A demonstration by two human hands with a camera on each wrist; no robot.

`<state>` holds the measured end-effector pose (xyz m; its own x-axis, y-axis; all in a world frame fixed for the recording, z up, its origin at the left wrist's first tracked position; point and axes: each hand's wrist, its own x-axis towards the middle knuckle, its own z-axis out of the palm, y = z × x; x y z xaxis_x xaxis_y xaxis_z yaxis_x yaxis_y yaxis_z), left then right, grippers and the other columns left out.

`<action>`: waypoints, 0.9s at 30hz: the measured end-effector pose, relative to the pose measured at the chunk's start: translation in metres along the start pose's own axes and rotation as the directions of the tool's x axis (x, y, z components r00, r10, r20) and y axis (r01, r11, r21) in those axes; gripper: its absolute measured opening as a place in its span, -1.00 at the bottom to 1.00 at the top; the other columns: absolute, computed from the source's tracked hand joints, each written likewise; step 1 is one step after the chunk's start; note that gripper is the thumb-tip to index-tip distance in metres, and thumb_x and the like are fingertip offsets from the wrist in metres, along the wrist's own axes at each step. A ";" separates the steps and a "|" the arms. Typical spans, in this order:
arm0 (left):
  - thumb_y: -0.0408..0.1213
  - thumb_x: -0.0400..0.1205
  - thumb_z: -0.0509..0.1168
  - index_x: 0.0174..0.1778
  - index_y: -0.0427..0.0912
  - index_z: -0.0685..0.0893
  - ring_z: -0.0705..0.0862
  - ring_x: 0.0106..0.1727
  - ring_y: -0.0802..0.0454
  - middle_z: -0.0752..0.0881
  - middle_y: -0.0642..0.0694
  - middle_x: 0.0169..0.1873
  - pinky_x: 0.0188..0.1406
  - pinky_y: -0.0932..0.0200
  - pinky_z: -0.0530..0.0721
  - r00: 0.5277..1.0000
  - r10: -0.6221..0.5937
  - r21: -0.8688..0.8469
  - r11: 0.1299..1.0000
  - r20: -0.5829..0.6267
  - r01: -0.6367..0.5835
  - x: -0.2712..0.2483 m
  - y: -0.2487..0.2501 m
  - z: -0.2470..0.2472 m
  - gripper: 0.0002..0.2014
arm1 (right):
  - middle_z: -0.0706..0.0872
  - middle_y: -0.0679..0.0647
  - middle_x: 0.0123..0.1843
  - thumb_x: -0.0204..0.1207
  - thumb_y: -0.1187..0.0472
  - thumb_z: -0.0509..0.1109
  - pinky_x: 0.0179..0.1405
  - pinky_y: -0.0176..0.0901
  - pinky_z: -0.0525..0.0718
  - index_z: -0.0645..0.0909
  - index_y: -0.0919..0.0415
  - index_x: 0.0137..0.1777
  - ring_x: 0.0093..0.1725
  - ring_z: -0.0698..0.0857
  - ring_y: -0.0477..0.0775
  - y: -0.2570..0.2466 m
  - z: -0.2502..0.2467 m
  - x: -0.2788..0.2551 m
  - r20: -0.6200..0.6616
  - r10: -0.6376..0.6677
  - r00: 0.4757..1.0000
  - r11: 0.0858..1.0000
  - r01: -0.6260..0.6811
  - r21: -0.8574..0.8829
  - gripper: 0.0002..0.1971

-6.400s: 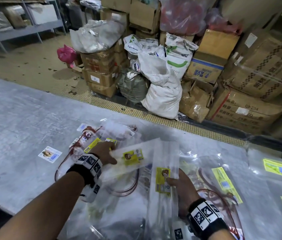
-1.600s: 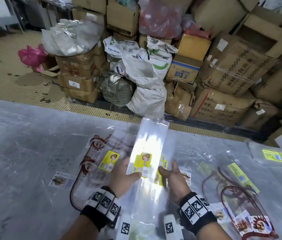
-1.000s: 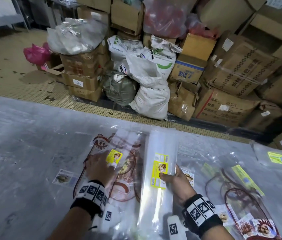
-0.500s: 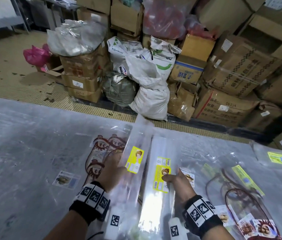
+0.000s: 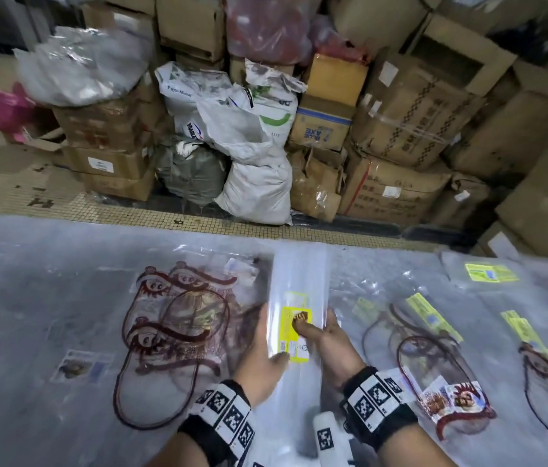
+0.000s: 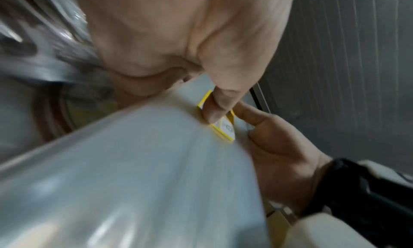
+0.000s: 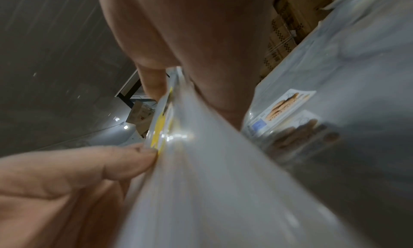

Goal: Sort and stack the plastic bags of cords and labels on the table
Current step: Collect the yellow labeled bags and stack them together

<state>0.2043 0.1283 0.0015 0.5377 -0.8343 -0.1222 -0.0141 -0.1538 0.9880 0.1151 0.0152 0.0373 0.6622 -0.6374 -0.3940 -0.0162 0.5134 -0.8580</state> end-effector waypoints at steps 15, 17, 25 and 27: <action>-0.41 0.47 0.31 0.39 0.03 0.47 0.70 0.27 0.05 0.75 0.08 0.20 0.31 0.00 0.62 0.982 0.035 -0.159 0.987 0.184 -0.006 0.041 0.025 0.099 -0.45 | 0.76 0.40 0.17 0.38 0.55 0.47 -0.01 0.27 0.77 0.52 0.25 0.39 0.00 0.79 0.33 -0.044 -0.116 -0.028 -0.149 -0.156 0.976 0.968 0.182 0.175 -0.43; -0.42 0.46 0.33 0.38 0.00 0.49 0.68 0.30 0.03 0.74 0.04 0.24 0.33 0.02 0.59 0.967 0.061 -0.146 0.989 0.247 -0.025 0.045 0.030 0.120 -0.46 | 0.74 0.43 0.20 0.31 0.50 0.47 0.01 0.28 0.74 0.51 0.19 0.41 0.03 0.77 0.36 -0.054 -0.140 -0.036 -0.174 -0.175 0.969 0.948 0.213 0.235 -0.38; -0.34 0.43 0.49 0.40 -0.15 0.49 0.70 0.26 0.06 0.77 0.12 0.17 0.22 0.22 0.63 0.849 -0.038 -0.126 0.984 0.527 0.122 0.040 0.057 0.232 -0.40 | 0.75 0.26 0.13 0.50 0.70 0.21 -0.13 0.12 0.80 0.46 0.14 0.34 -0.09 0.78 0.18 -0.099 -0.268 -0.074 -0.440 -0.284 0.852 0.914 0.380 0.145 -0.45; -0.40 0.41 0.52 0.28 -0.09 0.61 0.80 -0.07 0.02 0.81 0.01 -0.08 -0.12 0.19 0.73 0.817 -0.085 -0.152 0.966 0.571 0.207 0.040 0.053 0.263 -0.49 | 0.74 0.25 0.20 0.53 0.68 0.20 0.16 0.28 0.72 0.45 0.08 0.38 0.08 0.74 0.23 -0.113 -0.313 -0.087 -0.507 -0.300 0.808 0.882 0.437 0.174 -0.43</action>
<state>0.0029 -0.0524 0.0243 -0.0407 -0.9704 -0.2381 0.2257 -0.2411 0.9439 -0.1752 -0.1674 0.0655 0.1603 -0.9604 -0.2278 0.4058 0.2745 -0.8718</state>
